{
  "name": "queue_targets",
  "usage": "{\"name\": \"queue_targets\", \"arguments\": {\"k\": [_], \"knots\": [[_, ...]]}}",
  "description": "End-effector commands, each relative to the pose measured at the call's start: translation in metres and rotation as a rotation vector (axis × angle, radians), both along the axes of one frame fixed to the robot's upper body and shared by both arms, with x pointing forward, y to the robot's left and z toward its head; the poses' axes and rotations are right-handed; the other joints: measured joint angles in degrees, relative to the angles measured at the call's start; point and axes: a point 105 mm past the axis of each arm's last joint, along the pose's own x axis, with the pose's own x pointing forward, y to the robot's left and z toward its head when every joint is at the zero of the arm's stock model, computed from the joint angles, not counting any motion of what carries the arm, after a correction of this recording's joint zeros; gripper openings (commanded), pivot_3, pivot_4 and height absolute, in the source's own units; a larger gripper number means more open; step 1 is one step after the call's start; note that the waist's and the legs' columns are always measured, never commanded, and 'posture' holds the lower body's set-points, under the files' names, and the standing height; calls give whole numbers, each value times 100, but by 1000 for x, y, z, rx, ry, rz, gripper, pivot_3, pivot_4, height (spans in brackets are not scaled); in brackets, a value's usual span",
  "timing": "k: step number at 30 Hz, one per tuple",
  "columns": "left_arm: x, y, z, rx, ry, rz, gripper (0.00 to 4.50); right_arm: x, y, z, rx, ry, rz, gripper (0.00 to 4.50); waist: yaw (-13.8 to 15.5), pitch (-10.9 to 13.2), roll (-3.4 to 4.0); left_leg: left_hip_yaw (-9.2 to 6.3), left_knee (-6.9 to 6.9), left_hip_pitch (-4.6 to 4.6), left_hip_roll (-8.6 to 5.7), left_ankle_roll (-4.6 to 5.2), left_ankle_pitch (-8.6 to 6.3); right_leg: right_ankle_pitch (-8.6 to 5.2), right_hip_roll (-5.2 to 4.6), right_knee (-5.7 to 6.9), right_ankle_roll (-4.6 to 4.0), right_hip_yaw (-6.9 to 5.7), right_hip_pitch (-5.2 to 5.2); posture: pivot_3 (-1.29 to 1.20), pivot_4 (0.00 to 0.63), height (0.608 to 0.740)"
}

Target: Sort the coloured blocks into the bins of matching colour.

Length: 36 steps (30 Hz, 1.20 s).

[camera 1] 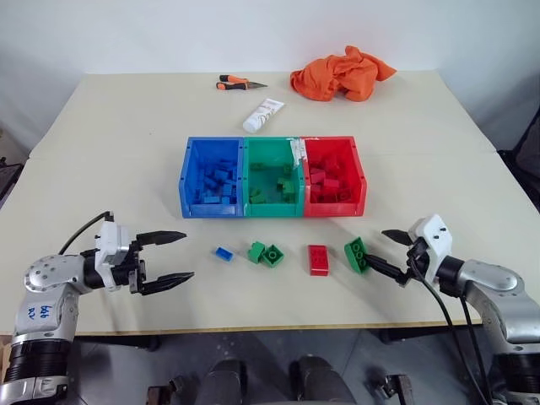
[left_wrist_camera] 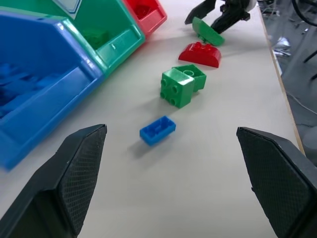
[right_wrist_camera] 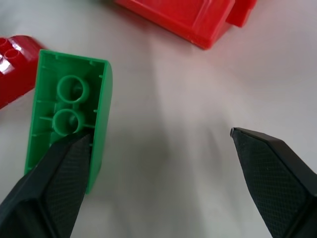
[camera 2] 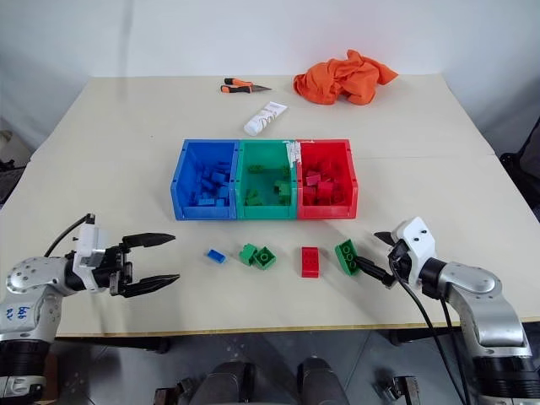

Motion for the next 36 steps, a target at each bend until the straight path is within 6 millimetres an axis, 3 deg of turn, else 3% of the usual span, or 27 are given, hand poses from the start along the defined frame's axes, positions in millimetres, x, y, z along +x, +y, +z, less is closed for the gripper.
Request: {"name": "queue_targets", "arguments": {"k": [1, 10, 15, 24, 28, 31, 33, 36], "knots": [[-3, -1, 12, 2, -59, -8, 4464, -1, 12, -2, 7, -2, 37, 4500, -6, 0, 0, 0, 0, 0, 0, 0, 0, 0, 0, 1, 0, 0, 0, 0, 150, 740], [0, -5, 11, -5, -64, -6, 4464, 0, 11, 25, -36, -94, 33, 4500, 4, 1, 1, 1, -5, 1, -1, 0, 0, 0, -1, 2, 0, 0, -2, 0, 150, 740], [3, -11, 11, -16, -68, -20, 4464, -11, 7, 38, -127, -102, 74, 4500, 20, 2, 3, -2, -6, -1, -3, 2, -1, 0, -3, -3, 0, -2, -2, 0, 150, 740], [6, -18, 8, -27, -66, -25, 4464, -17, 2, 37, -193, -48, 65, 4500, 3, 2, 3, -1, -8, -2, -2, 3, -2, 0, 0, -5, 0, -1, -1, 0, 150, 740], [9, -22, 8, -36, -69, -27, 4464, -14, -17, 9, -418, 38, 47, 4500, 17, 2, 3, 0, -7, -3, -3, 3, -2, 0, -3, -8, 0, 0, -1, 0, 150, 740], [9, -24, 8, -39, -71, -27, 4464, 2, -21, 18, -401, -42, -45, 4500, 8, -2, -3, -2, -4, -2, -2, 3, -2, 0, -2, -10, 0, -2, 1, 0, 150, 740], [10, -24, 8, -41, -72, -25, 4464, -3, -12, 21, -427, -77, 29, 4500, 11, -1, -2, -1, 0, -2, -2, 3, -2, 0, -2, -8, 0, -1, 2, 0, 150, 740], [10, -24, 8, -43, -72, -23, 4464, -9, 2, 33, -325, -121, 82, 4500, 20, -1, -2, -1, -1, -3, -2, 3, -2, 0, -2, -6, 0, -1, 1, 0, 150, 740]]}}
